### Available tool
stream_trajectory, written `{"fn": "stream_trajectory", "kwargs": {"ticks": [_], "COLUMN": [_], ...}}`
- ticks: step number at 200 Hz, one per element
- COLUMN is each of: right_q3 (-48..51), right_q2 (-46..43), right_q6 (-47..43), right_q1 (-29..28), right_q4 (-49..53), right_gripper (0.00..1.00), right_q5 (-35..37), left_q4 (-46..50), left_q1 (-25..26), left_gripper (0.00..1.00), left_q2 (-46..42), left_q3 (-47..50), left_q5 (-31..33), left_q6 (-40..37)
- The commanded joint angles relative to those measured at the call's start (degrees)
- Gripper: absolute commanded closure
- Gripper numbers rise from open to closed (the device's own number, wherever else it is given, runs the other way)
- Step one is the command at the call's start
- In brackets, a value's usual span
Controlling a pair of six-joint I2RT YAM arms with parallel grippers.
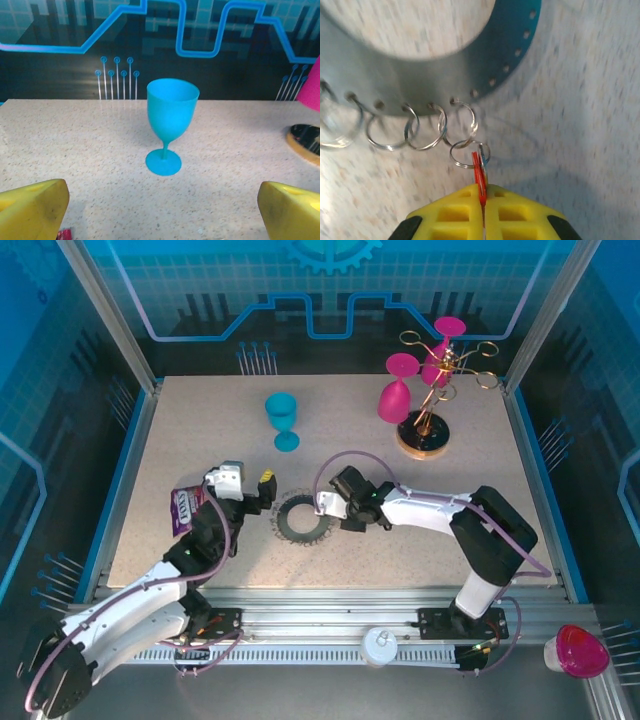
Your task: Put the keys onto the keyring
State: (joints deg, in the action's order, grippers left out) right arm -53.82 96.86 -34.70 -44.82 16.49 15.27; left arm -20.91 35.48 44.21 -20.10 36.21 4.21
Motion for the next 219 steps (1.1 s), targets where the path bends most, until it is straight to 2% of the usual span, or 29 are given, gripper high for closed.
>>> {"fn": "stream_trajectory", "kwargs": {"ticks": [1, 14, 31, 51, 66, 77, 85, 94, 103, 114, 125, 140, 152, 160, 169, 187, 204, 212, 219], "right_q3": [2.1, 2.4, 2.5, 3.1, 5.6, 8.8, 12.8, 18.0, 23.2, 29.1, 32.7, 32.9, 31.3, 31.4, 31.0, 36.2, 35.6, 35.1, 33.9], "right_q2": [-2.0, -3.2, -6.8, -13.4, -20.1, -25.5, -29.3, -32.4, -33.8, -32.6, -28.0, -20.8, -18.2, -16.3, -13.9, -7.3, -9.5, -8.4, -8.9], "right_q6": [-4.8, -5.5, -5.1, -1.5, 5.5, 12.5, 18.5, 26.2, 33.1, 37.2, 35.0, 29.5, 30.5, 30.4, 30.3, 32.1, 33.0, 33.1, 33.5], "right_q1": [1.3, 2.6, 4.8, 8.5, 13.0, 17.4, 21.4, 26.1, 31.2, 36.2, 38.4, 38.5, 38.5, 39.1, 39.2, 41.1, 42.9, 42.9, 43.1], "right_q4": [5.0, 7.1, 8.8, 8.2, 4.5, -1.5, -8.5, -17.7, -27.5, -40.4, -50.5, -57.5, -58.7, -61.7, -62.4, -79.9, -74.7, -75.7, -72.6], "right_gripper": [0.80, 0.64, 0.54, 0.49, 0.49, 0.48, 0.43, 0.36, 0.32, 0.33, 0.33, 0.31, 0.31, 0.31, 0.32, 0.30, 0.29, 0.27, 0.26], "right_q5": [12.9, 15.6, 16.8, 14.5, 8.0, -0.1, -5.3, -7.5, -8.8, -9.0, -8.2, -8.2, -10.2, -14.6, -15.1, -17.2, -20.2, -20.2, -19.2], "left_q4": [-0.9, -0.2, 0.5, 0.7, 0.1, -1.3, -2.2, -3.7, -5.9, -8.0, -10.8, -17.1, -23.8, -25.1, -28.7, -34.0, -37.8, -40.2, -41.7], "left_q1": [-1.7, -2.8, -4.3, -6.7, -9.1, -11.8, -13.8, -16.0, -18.2, -20.5, -22.6, -24.3, -25.0, -25.6, -26.8, -27.7, -29.9, -31.6, -32.3], "left_gripper": [0.02, 0.02, 0.01, 0.01, 0.01, 0.00, 0.01, 0.01, 0.01, 0.01, 0.02, 0.02, 0.02, 0.02, 0.02, 0.02, 0.01, 0.01, 0.01], "left_q2": [1.1, 1.8, 2.3, 2.8, 3.5, 4.3, 4.8, 5.6, 7.2, 9.6, 12.8, 19.5, 24.9, 26.9, 29.8, 36.3, 42.8, 44.8, 46.2], "left_q3": [-1.2, -1.1, -1.2, -1.0, -0.3, 0.8, 1.6, 2.7, 3.8, 4.7, 5.2, 6.1, 6.2, 5.4, 4.9, 2.9, 1.5, 2.1, 1.9], "left_q5": [-0.1, 0.0, 0.7, 0.6, 0.0, -1.2, -2.8, -4.8, -6.2, -7.7, -10.4, -10.7, -10.8, -13.5, -17.1, -20.4, -22.7, -23.4, -22.1], "left_q6": [-0.7, -1.9, -3.6, -4.3, -5.3, -4.9, -4.3, -4.2, -3.7, -2.5, -2.8, -3.4, -4.7, -5.6, -6.4, -9.3, -7.7, -5.6, -5.1]}}
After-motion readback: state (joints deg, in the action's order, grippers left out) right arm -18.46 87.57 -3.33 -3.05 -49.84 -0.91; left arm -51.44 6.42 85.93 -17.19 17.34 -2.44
